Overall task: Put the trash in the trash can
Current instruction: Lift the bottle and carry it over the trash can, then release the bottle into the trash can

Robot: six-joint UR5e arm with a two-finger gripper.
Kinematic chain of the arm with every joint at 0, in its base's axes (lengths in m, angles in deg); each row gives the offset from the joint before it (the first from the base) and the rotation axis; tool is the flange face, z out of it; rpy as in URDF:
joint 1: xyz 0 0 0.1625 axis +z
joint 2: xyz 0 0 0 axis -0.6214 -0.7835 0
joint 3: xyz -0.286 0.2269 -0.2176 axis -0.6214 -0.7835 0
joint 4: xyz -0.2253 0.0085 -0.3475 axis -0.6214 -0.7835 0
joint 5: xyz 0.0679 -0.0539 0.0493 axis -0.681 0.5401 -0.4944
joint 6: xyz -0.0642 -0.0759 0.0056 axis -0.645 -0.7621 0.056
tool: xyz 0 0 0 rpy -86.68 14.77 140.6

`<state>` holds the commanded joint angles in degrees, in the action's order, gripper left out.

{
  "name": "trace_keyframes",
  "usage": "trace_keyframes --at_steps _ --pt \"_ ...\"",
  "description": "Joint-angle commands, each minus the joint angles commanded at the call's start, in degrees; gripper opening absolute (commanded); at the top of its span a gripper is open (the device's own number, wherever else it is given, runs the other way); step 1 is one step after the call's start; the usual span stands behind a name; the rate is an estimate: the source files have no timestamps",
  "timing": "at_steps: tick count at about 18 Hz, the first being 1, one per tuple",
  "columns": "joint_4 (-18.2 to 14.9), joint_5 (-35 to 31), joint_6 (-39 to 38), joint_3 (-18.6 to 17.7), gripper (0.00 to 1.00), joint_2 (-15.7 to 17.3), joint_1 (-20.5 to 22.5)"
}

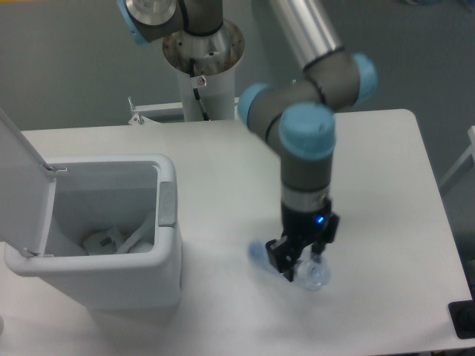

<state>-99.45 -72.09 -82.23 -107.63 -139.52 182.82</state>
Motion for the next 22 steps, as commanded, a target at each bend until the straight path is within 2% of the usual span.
trace_keyframes --at_steps 2,4,6,9,12,17,20,21,22 --pt "1.1 1.3 0.1 0.4 0.66 1.7 -0.8" --pt "1.6 1.7 0.2 0.3 0.66 3.2 -3.7" --pt "1.6 1.6 0.4 -0.8 0.63 6.0 -5.0" --pt "1.6 1.8 0.1 -0.5 0.63 8.4 -7.6" --pt "1.5 1.9 -0.1 -1.7 0.63 12.7 -9.6" --pt "1.4 1.9 0.4 -8.4 0.63 18.6 -12.6" --pt "1.5 1.8 0.4 -12.5 0.63 20.4 -14.5" --pt "1.5 1.8 0.4 -13.4 0.67 20.4 -15.1" --pt "1.6 1.8 0.9 -14.4 0.84 20.1 -15.5"
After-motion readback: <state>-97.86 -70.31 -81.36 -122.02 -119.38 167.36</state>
